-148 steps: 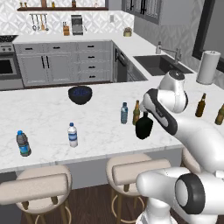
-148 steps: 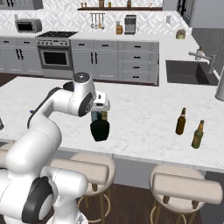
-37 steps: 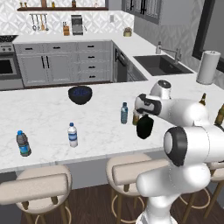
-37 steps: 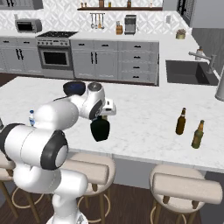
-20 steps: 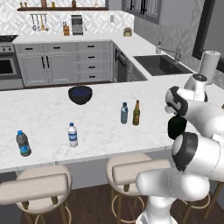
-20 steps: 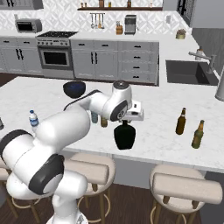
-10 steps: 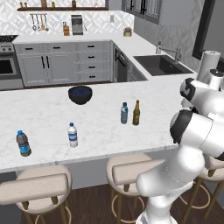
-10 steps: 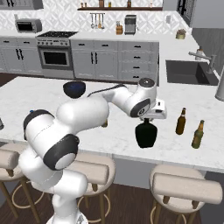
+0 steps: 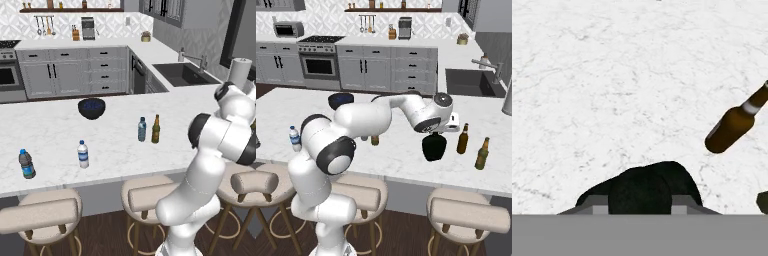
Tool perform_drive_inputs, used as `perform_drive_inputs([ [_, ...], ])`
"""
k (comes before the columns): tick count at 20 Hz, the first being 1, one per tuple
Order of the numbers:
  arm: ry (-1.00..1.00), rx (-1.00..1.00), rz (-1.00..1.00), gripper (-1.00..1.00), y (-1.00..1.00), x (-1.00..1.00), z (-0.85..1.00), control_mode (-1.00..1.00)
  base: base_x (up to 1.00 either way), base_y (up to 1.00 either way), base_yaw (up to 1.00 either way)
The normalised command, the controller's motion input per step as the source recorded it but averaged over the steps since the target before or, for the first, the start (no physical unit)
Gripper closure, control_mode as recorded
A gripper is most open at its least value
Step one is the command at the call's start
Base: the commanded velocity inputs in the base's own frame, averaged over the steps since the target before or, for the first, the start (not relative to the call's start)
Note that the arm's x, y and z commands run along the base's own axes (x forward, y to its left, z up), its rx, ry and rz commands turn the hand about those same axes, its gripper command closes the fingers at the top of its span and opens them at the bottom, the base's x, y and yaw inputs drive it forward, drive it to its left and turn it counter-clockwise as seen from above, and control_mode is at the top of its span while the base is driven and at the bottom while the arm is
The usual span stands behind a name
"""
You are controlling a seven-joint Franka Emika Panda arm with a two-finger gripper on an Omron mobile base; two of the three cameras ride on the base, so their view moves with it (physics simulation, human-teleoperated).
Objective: Move the plastic bottles in the middle to the plastics group, and the glass bottles in the middle to the glass group.
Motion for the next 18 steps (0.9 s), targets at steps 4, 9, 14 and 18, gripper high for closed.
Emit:
perform_drive_inputs([
  [4,-0.02,0.0,0.04,1.0,-0.03,0.0,0.0,-1.0,0.0,0.0,0.0],
  [9,0.0,0.0,0.0,1.0,-0.08,0.05,0.0,-1.0,0.0,0.0,0.0],
  [14,0.0,0.0,0.0,1.0,-0.31,0.17,0.0,-1.0,0.0,0.0,0.0],
  [18,0.0,0.0,0.0,1.0,-0.42,0.0,0.0,-1.0,0.0,0.0,0.0],
])
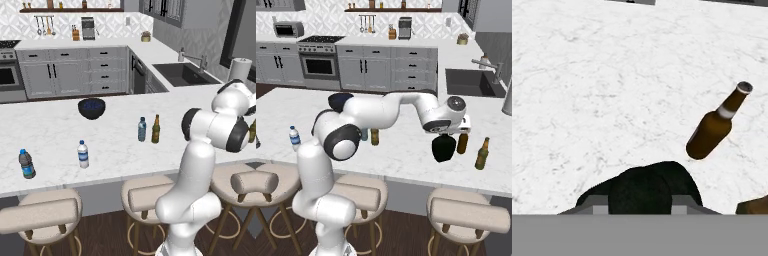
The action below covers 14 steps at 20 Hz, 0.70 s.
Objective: Move the plastic bottles in the middle to the plastics group, and the glass bottles in the middle to the glass group.
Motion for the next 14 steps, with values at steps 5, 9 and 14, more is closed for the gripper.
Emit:
perform_drive_inputs([
  [5,0.0,0.0,0.0,1.0,-0.27,-0.05,-0.03,-1.0,0.0,0.0,0.0],
  [9,0.0,0.0,0.0,1.0,-0.3,0.0,-0.04,-1.0,0.0,0.0,0.0],
  [14,0.0,0.0,0.0,1.0,-0.33,0.0,-0.16,-1.0,0.0,0.0,0.0],
])
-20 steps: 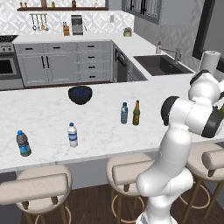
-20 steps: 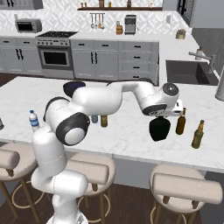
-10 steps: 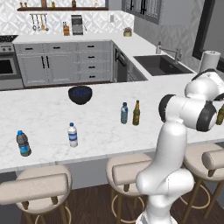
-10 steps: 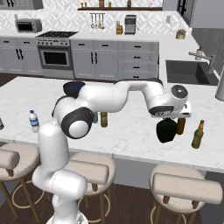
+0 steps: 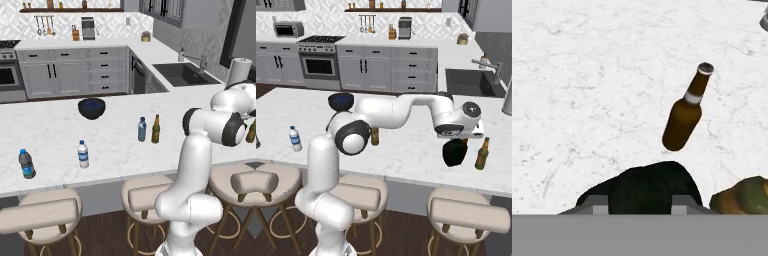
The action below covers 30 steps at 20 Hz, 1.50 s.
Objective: Move the plastic bottles in the middle to the plastics group, and the glass bottles in the middle to the glass group.
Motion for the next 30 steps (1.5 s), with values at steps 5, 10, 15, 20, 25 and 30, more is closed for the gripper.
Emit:
perform_drive_inputs([
  [5,-0.04,0.0,0.05,1.0,-0.12,0.07,-0.03,-1.0,0.0,0.0,0.0],
  [10,-0.03,0.0,0.1,1.0,-0.04,0.15,0.0,-1.0,0.0,0.0,0.0],
  [15,0.0,0.0,0.07,1.0,-0.13,0.06,0.0,-1.0,0.0,0.0,0.0],
  [20,0.0,0.0,0.06,1.0,-0.1,0.13,0.0,-1.0,0.0,0.0,0.0],
  [25,0.0,0.0,0.02,1.0,-0.14,0.0,0.0,-1.0,0.0,0.0,0.0],
  [30,0.0,0.0,0.0,1.0,-0.15,0.0,0.0,-1.0,0.0,0.0,0.0],
])
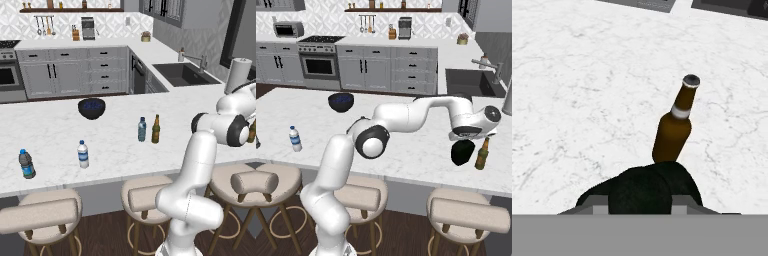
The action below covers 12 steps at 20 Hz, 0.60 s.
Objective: Move the plastic bottles in the middle to the plastics group, and the glass bottles in the middle to the glass group.
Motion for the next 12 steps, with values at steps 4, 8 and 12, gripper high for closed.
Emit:
perform_drive_inputs([
  [4,0.0,0.0,0.0,1.0,-0.05,0.08,-0.01,-1.0,0.0,0.0,0.0],
  [8,0.0,0.0,0.0,1.0,0.0,0.21,-0.29,-1.0,0.0,0.0,0.0],
  [12,0.0,0.0,0.0,1.0,0.0,0.16,-0.42,-1.0,0.0,0.0,0.0],
])
